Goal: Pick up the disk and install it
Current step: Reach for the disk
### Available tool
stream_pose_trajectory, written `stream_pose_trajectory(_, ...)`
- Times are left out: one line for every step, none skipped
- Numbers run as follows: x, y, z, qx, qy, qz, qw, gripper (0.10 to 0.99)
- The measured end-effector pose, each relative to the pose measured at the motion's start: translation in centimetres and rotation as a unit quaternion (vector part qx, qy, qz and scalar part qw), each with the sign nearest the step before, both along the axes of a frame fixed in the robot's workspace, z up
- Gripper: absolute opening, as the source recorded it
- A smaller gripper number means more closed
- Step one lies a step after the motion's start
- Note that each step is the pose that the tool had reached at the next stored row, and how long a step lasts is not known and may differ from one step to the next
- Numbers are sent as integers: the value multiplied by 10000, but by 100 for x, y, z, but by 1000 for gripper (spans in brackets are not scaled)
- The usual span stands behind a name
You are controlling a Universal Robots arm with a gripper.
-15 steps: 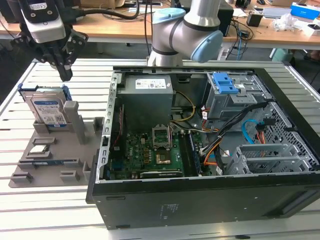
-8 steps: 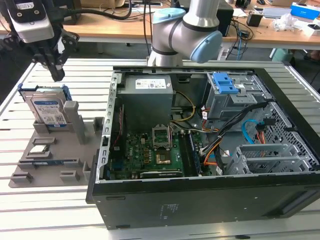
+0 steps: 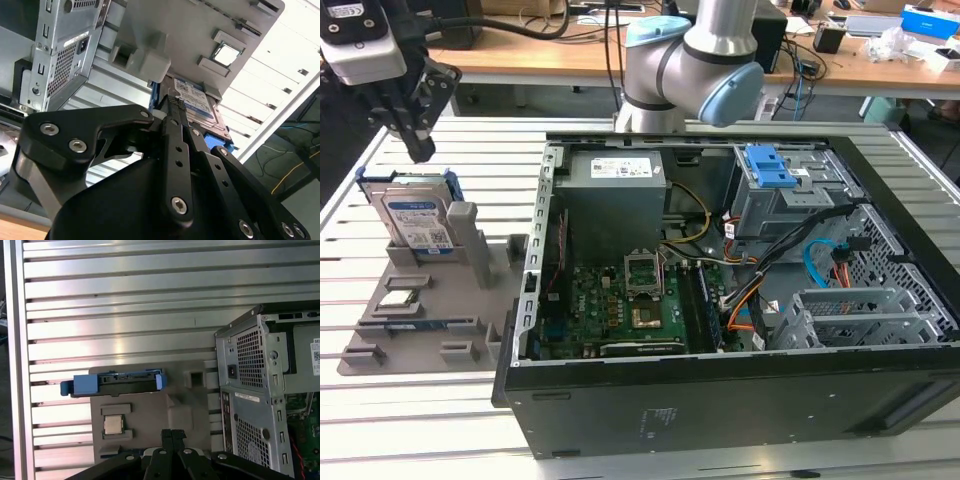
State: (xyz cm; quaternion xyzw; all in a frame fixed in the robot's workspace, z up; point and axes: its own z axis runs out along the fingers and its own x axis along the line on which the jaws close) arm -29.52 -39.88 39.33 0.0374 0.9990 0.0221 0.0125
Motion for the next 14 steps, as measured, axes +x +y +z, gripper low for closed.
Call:
stream_pose_trajectory(-16, 0, 0, 0, 0, 0, 10000, 106)
stream_pose_trajectory(-31, 0, 0, 0, 0, -1, 10000, 106)
stream_pose_trajectory(-47, 0, 0, 0, 0, 0, 10000, 106)
stream_pose_trajectory(-61, 0, 0, 0, 0, 0, 10000, 106)
stream_pose_trajectory(-75, 0, 0, 0, 0, 0, 10000, 106)
stream_pose_trajectory(-95, 0, 0, 0, 0, 0, 10000, 106)
stream_pose_trajectory(-117, 0, 0, 0, 0, 0, 10000, 106)
stream_pose_trajectory(-131, 0, -1, 1, 0, 0, 10000, 106)
stream_pose_trajectory(-145, 0, 0, 0, 0, 0, 10000, 106)
stream_pose_trajectory(-168, 0, 0, 0, 0, 0, 10000, 106)
stream_pose_trajectory(-199, 0, 0, 0, 0, 0, 10000, 106)
stream_pose_trajectory(-218, 0, 0, 0, 0, 0, 10000, 106)
stream_pose_trajectory(-232, 0, 0, 0, 0, 0, 10000, 106)
stream_pose_trajectory(-260, 0, -1, 0, 0, 0, 10000, 106)
